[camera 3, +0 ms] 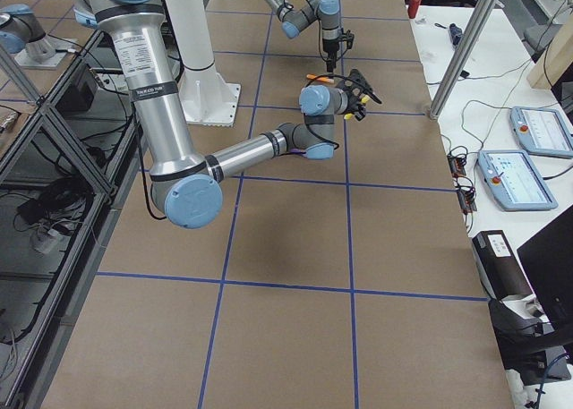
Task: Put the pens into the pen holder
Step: 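Lower the left gripper onto the orange marker while the right lifts the highlighter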
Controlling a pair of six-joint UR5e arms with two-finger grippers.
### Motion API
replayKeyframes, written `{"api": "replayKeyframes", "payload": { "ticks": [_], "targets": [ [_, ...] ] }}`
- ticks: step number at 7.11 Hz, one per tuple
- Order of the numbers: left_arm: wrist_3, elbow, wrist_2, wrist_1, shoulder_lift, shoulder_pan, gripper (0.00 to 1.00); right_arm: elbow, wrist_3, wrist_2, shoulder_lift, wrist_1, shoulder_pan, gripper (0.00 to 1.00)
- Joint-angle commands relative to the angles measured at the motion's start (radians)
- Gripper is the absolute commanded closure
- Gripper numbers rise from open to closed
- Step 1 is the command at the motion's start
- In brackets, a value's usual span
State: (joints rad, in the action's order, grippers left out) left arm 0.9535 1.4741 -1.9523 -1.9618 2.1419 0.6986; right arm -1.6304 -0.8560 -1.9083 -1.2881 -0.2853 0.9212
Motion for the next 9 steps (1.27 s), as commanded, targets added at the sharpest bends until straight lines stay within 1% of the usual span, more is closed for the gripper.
{"api": "replayKeyframes", "payload": {
  "ticks": [1,3,7,9],
  "targets": [
    [-0.001,-0.005,-0.001,0.001,-0.001,-0.013,0.09,0.001,0.0,0.011,0.001,0.0,-0.013,1.0],
    [-0.001,-0.008,-0.001,0.042,0.013,-0.04,0.18,0.001,-0.001,0.011,0.001,0.0,-0.016,1.0],
    [-0.001,-0.009,0.001,0.047,0.012,-0.045,0.42,0.003,-0.001,0.011,0.001,0.0,-0.018,1.0],
    [-0.001,-0.009,0.001,0.047,0.009,-0.045,0.45,0.001,-0.001,0.012,0.003,0.0,-0.018,1.0]
  ]
}}
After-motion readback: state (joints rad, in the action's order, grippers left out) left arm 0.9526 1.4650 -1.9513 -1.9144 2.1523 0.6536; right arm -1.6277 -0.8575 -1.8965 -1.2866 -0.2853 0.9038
